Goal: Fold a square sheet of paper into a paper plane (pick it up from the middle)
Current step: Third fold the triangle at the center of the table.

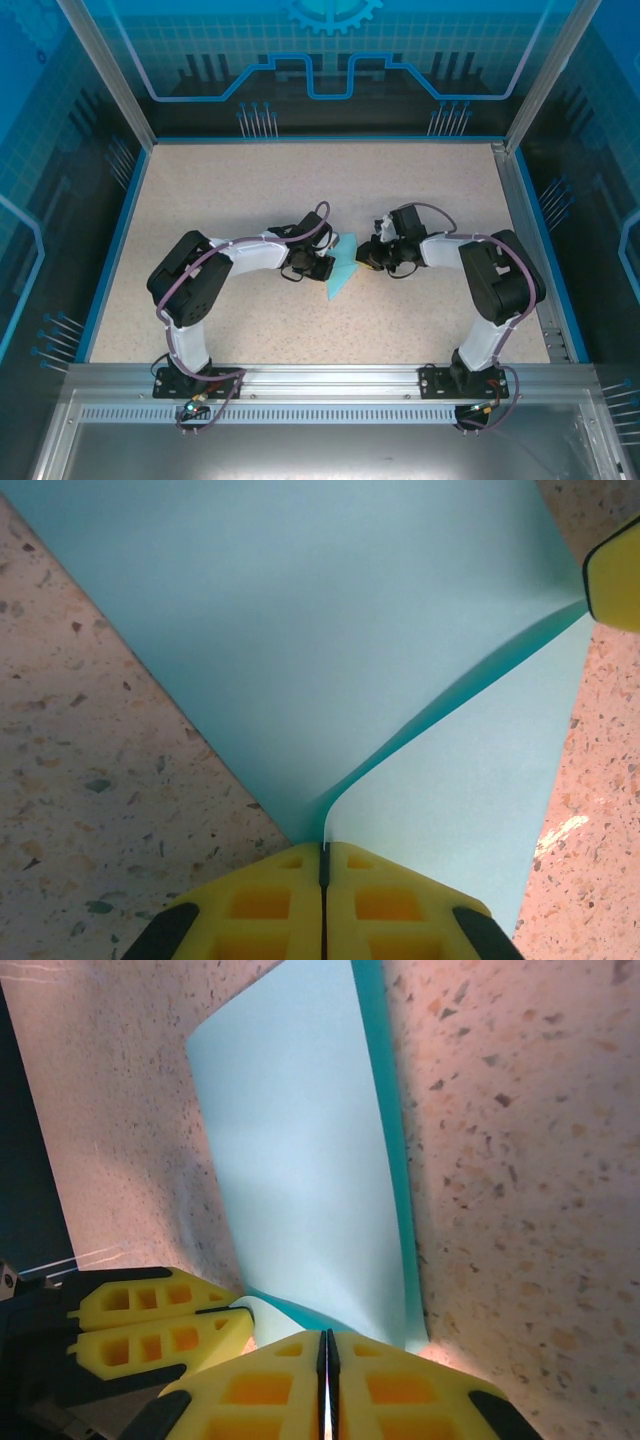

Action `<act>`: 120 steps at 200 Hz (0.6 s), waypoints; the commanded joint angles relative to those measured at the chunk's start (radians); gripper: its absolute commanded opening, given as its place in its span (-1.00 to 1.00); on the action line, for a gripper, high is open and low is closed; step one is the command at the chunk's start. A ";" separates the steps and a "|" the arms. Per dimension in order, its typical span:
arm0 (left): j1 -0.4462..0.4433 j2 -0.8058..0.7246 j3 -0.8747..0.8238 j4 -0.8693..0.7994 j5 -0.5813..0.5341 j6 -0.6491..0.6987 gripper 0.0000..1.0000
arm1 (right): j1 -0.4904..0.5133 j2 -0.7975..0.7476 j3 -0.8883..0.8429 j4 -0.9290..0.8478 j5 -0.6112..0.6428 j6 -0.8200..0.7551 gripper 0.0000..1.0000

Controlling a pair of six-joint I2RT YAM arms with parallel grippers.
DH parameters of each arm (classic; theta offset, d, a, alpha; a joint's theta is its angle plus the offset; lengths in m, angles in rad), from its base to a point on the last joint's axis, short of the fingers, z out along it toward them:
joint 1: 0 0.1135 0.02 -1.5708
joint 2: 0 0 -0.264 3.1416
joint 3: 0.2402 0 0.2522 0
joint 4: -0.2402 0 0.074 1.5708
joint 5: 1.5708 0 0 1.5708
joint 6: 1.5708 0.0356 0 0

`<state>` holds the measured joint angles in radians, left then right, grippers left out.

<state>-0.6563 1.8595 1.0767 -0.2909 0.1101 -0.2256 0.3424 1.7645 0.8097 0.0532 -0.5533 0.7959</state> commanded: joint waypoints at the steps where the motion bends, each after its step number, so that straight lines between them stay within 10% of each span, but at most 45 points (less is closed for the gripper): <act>1: -0.003 0.046 -0.003 -0.037 0.014 0.017 -0.85 | -0.003 0.040 0.015 0.005 -0.037 0.000 -0.77; 120: -0.003 0.043 -0.007 -0.041 0.014 0.022 -0.85 | 0.016 -0.062 0.064 -0.154 0.048 -0.053 -0.74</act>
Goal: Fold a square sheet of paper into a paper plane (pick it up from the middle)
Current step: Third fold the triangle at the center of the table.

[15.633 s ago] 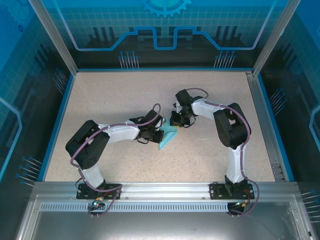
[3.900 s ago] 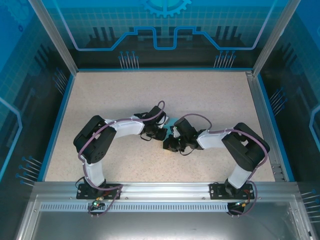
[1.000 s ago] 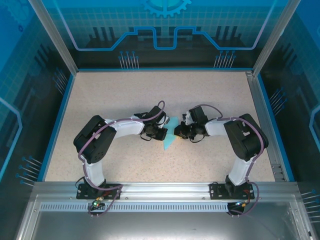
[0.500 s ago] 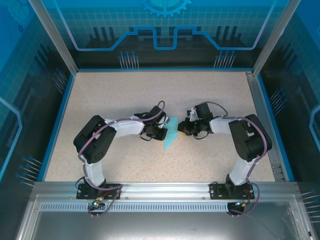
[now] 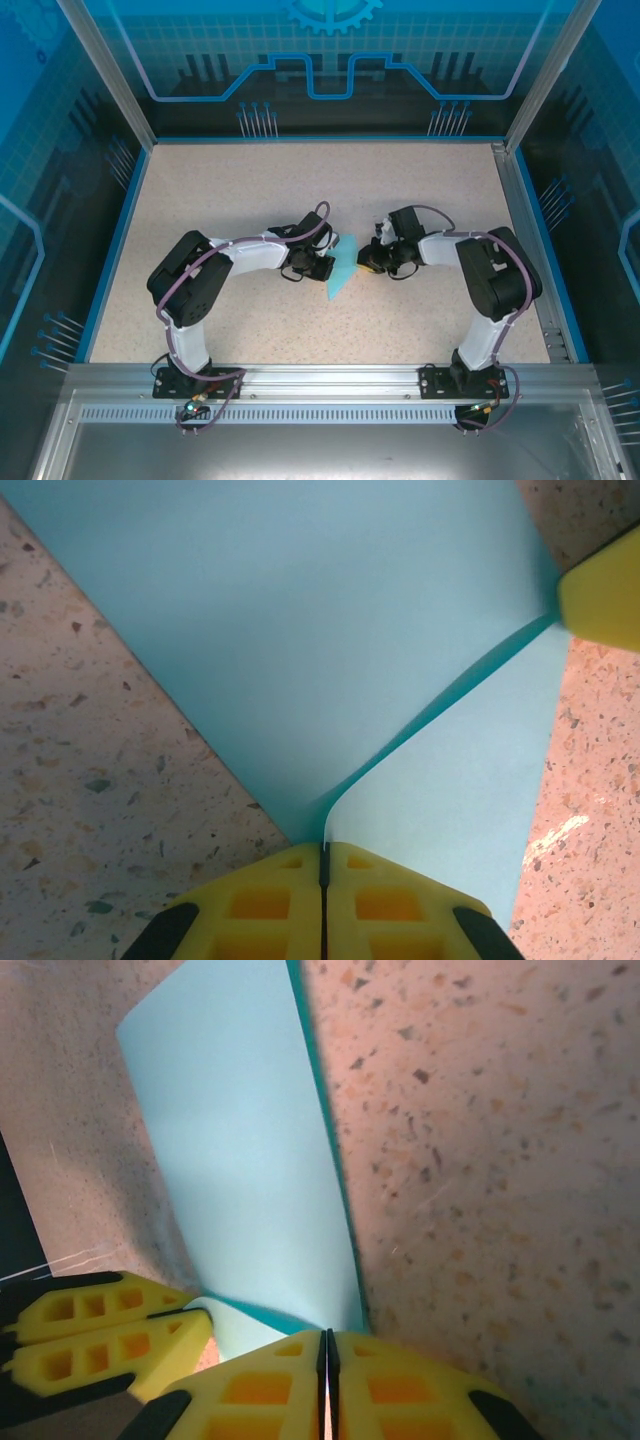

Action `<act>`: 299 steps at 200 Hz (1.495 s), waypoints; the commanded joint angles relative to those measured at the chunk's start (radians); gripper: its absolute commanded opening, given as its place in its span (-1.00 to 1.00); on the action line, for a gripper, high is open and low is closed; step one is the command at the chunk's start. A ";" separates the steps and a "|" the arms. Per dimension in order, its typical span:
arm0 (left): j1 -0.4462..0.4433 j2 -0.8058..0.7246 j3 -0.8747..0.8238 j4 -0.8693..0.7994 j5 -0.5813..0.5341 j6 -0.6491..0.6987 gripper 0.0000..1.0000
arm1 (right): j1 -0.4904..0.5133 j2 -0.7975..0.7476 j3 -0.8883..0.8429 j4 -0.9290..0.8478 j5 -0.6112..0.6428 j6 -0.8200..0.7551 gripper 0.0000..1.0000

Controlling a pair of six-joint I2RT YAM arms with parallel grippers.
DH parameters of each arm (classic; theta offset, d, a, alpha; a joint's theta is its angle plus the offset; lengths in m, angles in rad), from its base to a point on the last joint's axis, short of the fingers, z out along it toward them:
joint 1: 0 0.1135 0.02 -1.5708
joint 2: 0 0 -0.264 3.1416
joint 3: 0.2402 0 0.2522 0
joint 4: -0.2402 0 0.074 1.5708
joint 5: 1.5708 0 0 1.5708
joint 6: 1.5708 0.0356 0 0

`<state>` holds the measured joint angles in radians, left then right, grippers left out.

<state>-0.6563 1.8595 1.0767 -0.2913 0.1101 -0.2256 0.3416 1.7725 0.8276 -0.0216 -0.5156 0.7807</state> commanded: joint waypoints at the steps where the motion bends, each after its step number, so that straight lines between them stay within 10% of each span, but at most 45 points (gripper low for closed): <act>1: -0.003 0.043 -0.006 -0.041 0.014 0.022 -0.85 | 0.018 -0.071 0.046 -0.079 0.009 -0.038 -0.74; 144: -0.003 -0.023 0.014 -0.055 0.016 -0.013 -0.70 | 0.115 0.116 0.067 -0.012 0.070 0.010 -0.78; 186: -0.003 -0.144 0.017 -0.112 -0.070 -0.127 -0.28 | 0.122 0.122 0.057 0.043 0.058 0.055 -0.78; 299: 0.034 -0.025 -0.051 0.139 0.148 -0.464 -0.72 | 0.126 0.081 0.033 0.039 0.059 0.066 -0.78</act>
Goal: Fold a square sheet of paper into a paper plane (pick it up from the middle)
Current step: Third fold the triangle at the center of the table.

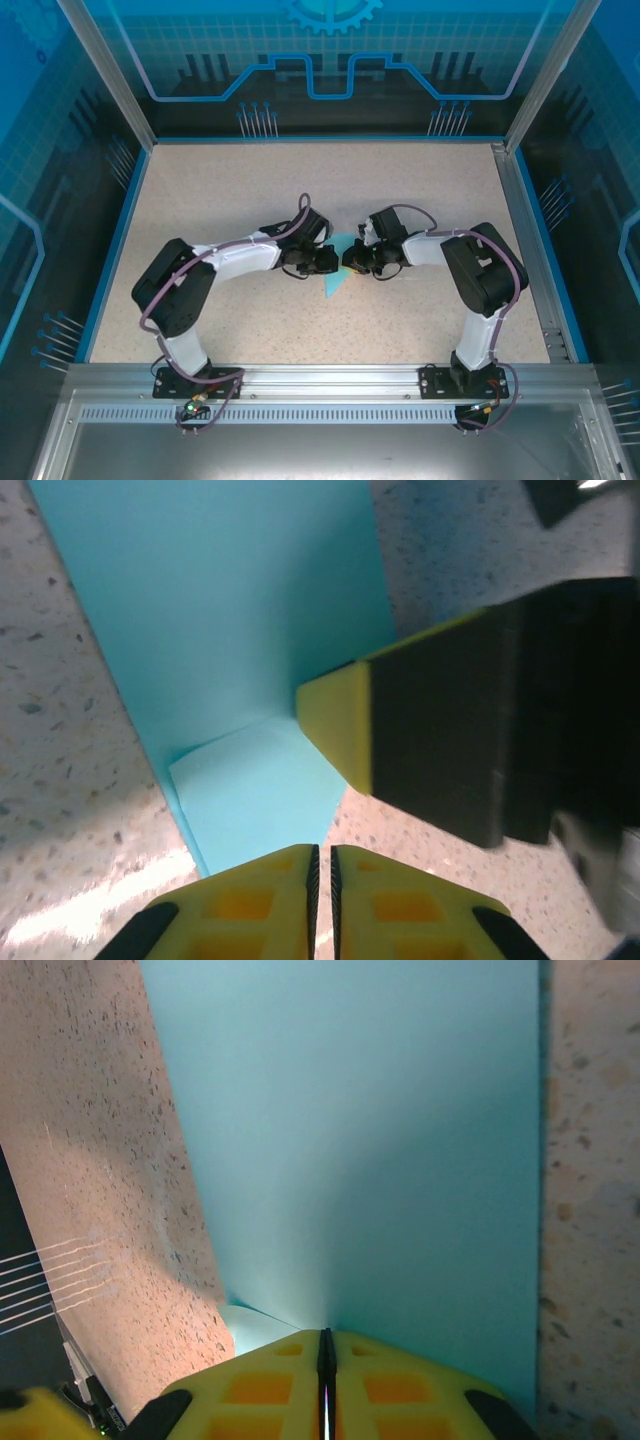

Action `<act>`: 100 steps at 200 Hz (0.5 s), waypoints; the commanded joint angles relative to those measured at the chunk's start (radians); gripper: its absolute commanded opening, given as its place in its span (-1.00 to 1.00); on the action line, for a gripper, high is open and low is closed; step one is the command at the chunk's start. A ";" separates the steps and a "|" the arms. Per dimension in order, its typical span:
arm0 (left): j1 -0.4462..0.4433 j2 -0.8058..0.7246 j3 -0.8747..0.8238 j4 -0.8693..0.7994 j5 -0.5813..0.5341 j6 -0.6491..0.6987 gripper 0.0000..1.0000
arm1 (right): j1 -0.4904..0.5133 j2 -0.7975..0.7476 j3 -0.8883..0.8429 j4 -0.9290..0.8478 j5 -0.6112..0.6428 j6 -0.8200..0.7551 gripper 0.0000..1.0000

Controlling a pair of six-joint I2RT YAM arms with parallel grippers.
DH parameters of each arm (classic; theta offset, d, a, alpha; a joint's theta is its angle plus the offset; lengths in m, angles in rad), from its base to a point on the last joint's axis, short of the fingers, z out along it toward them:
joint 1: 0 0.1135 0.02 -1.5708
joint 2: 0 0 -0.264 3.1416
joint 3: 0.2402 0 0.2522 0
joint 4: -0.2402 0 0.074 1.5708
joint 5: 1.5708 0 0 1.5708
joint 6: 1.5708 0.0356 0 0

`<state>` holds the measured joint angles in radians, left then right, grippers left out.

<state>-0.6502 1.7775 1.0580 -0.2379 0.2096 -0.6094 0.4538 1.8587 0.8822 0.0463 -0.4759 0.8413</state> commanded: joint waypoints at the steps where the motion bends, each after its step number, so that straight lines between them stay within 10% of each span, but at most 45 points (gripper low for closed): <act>1: 0.028 0.060 -0.033 0.088 0.048 -0.081 -0.72 | 0.014 -0.006 -0.022 -0.029 0.018 0.005 -0.78; 100: 0.039 0.122 -0.098 0.093 0.009 -0.086 -0.79 | -0.019 -0.155 -0.015 -0.073 0.020 -0.045 -0.74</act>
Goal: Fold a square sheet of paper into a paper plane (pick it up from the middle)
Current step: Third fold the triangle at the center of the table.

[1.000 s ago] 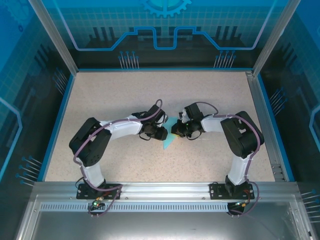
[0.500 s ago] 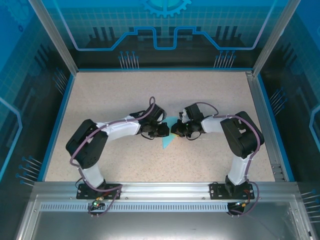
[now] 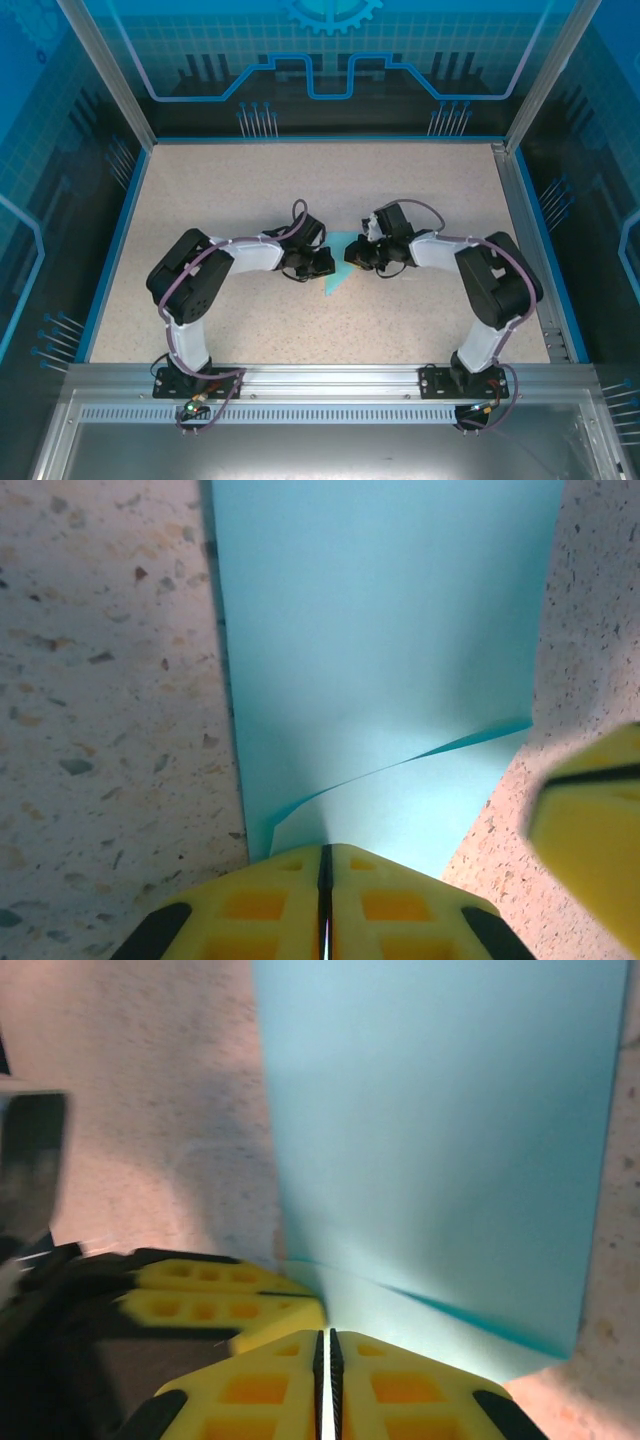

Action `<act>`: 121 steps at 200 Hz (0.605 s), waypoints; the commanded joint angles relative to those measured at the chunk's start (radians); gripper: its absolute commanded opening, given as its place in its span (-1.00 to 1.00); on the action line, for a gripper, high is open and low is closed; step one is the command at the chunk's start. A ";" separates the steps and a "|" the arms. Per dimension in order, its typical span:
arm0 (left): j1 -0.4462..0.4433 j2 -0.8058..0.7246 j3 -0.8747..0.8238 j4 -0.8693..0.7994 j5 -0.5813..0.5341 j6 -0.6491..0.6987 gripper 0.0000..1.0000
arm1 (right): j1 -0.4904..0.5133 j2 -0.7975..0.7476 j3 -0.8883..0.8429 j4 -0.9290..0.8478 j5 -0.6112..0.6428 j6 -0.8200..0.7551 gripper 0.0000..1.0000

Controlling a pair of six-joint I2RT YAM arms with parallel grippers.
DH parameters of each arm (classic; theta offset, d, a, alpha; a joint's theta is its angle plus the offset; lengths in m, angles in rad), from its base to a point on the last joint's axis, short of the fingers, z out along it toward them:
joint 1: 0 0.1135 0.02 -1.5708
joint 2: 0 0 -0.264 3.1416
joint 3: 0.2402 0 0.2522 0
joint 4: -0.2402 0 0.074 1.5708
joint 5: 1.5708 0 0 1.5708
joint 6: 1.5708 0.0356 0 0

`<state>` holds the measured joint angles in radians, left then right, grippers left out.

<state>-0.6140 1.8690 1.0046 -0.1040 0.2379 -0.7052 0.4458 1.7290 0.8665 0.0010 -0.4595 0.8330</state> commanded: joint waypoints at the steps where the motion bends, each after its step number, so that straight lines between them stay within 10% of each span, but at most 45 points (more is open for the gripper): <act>1: 0.002 0.030 -0.044 -0.042 -0.020 0.011 -0.79 | -0.010 -0.024 0.001 -0.030 0.002 -0.038 -0.74; 121: 0.001 0.016 -0.023 -0.098 -0.038 0.061 -0.81 | -0.035 0.092 -0.032 -0.001 -0.012 -0.075 -0.79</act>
<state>-0.6132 1.8671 1.0031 -0.1013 0.2401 -0.6746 0.4202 1.8126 0.8391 0.0162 -0.4683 0.7856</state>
